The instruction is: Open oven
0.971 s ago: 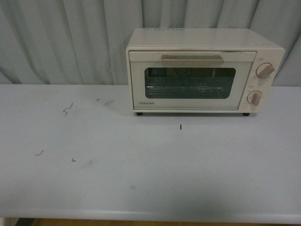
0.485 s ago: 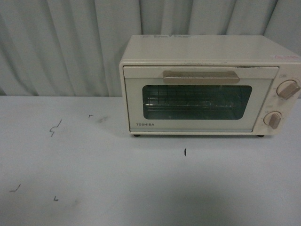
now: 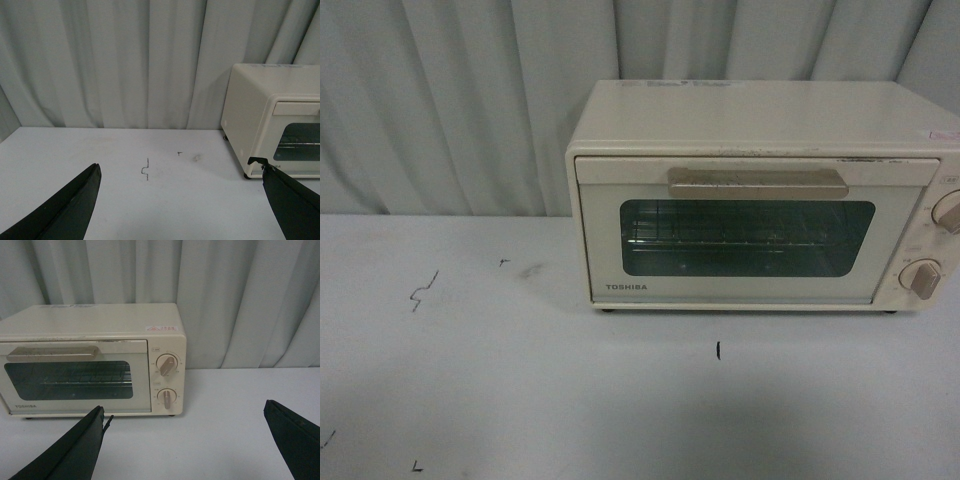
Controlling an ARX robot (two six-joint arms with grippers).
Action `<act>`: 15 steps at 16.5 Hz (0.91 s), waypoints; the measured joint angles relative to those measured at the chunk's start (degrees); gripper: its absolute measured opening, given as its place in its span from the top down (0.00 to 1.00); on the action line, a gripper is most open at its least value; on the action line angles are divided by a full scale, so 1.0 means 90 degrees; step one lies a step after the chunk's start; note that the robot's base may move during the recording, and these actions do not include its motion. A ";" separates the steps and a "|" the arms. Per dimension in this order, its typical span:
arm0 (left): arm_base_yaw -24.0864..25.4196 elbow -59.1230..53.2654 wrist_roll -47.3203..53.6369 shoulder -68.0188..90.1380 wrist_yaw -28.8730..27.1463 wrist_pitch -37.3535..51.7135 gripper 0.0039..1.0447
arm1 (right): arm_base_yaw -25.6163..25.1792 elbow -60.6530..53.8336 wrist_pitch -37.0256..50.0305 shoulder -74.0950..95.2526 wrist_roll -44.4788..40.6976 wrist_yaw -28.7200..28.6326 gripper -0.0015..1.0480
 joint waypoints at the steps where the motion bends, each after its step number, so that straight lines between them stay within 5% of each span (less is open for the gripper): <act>1: 0.0000 0.0000 0.0000 0.0000 0.0000 0.0000 0.06 | 0.0000 0.0000 0.0000 0.0000 0.0000 0.0000 0.06; 5: 0.0000 0.0000 0.0000 0.0000 0.0000 0.0000 0.06 | 0.0000 0.0000 -0.0002 0.0000 0.0000 0.0000 0.06; 7: 0.0444 0.1205 -0.0831 0.1620 0.0746 -0.2480 0.06 | 0.0000 0.0000 0.0005 0.0000 0.0000 -0.0007 0.06; 10: -0.0355 0.3021 -0.2373 0.4034 0.0556 -0.1260 0.06 | 0.0000 0.0000 0.0002 -0.0002 0.0000 -0.0002 0.06; 15: -0.1967 0.3298 -0.3650 0.6936 0.0206 0.0335 0.06 | 0.0000 0.0000 0.0000 -0.0002 0.0000 -0.0002 0.06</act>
